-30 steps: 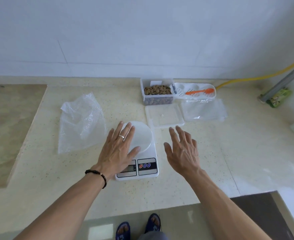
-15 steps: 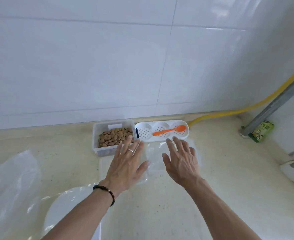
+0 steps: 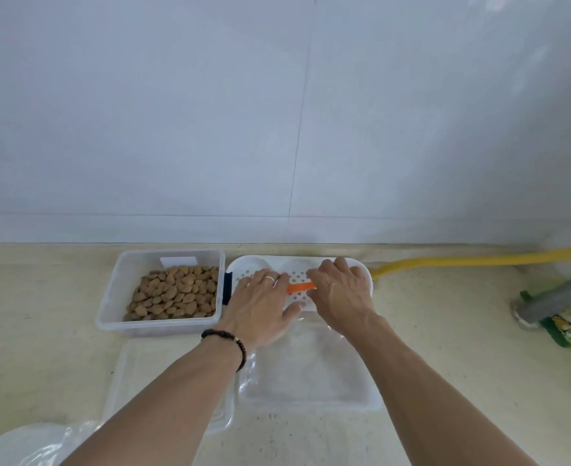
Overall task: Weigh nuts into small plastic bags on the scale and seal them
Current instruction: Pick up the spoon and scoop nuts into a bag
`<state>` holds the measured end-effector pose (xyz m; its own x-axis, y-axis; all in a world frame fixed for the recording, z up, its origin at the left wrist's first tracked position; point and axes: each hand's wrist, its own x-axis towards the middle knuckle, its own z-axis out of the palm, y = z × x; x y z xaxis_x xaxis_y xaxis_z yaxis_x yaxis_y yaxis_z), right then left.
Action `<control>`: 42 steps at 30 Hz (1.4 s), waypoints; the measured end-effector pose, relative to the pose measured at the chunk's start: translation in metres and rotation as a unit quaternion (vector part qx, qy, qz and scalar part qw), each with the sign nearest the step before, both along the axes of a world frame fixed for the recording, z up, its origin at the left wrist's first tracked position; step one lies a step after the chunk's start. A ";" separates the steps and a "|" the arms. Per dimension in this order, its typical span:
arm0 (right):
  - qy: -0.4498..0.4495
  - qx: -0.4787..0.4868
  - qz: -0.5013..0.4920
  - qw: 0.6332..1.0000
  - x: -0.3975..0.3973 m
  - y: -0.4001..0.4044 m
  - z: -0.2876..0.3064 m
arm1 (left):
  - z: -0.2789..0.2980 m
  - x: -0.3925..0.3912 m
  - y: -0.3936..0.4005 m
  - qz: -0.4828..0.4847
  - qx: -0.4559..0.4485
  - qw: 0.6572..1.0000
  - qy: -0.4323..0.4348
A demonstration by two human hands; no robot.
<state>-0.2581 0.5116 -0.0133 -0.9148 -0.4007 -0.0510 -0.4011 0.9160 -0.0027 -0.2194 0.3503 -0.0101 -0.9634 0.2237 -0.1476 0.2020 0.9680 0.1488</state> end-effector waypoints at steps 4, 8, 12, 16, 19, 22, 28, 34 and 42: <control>-0.018 0.019 0.004 1.000 -0.011 -0.002 -0.005 | -0.009 -0.006 -0.001 0.008 -0.014 0.999 -0.030; 0.009 0.001 0.023 1.000 -0.009 -0.003 -0.010 | -0.009 -0.005 -0.001 0.011 0.019 1.000 -0.019; 0.091 -0.062 0.029 0.994 -0.004 -0.002 -0.001 | 0.008 0.000 -0.002 0.048 0.129 0.990 0.029; 0.160 -0.137 0.041 0.977 0.008 -0.005 0.030 | 0.041 0.010 -0.010 0.108 0.279 0.954 0.015; 0.209 -0.197 -0.021 0.957 0.027 -0.016 0.055 | 0.066 0.026 -0.024 0.153 0.370 0.916 -0.011; 0.235 -0.262 -0.090 0.932 0.053 -0.035 0.072 | 0.083 0.047 -0.043 0.218 0.437 0.873 -0.002; -0.046 -0.512 -0.226 0.827 0.111 -0.093 0.110 | 0.114 0.096 -0.092 0.236 0.547 0.803 -0.011; -0.153 -0.639 -0.243 0.714 0.167 -0.161 0.129 | 0.125 0.146 -0.153 0.192 0.573 0.796 -0.031; -0.192 -0.634 -0.286 0.692 0.231 -0.225 0.116 | 0.097 0.194 -0.235 0.101 0.502 0.851 -0.119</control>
<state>-0.0268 0.2867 0.1027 -0.9587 0.0760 -0.2739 0.2801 0.0874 -0.9560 -0.0251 0.1150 0.0867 -0.9666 0.1853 -0.1770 -0.1057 0.3412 0.9340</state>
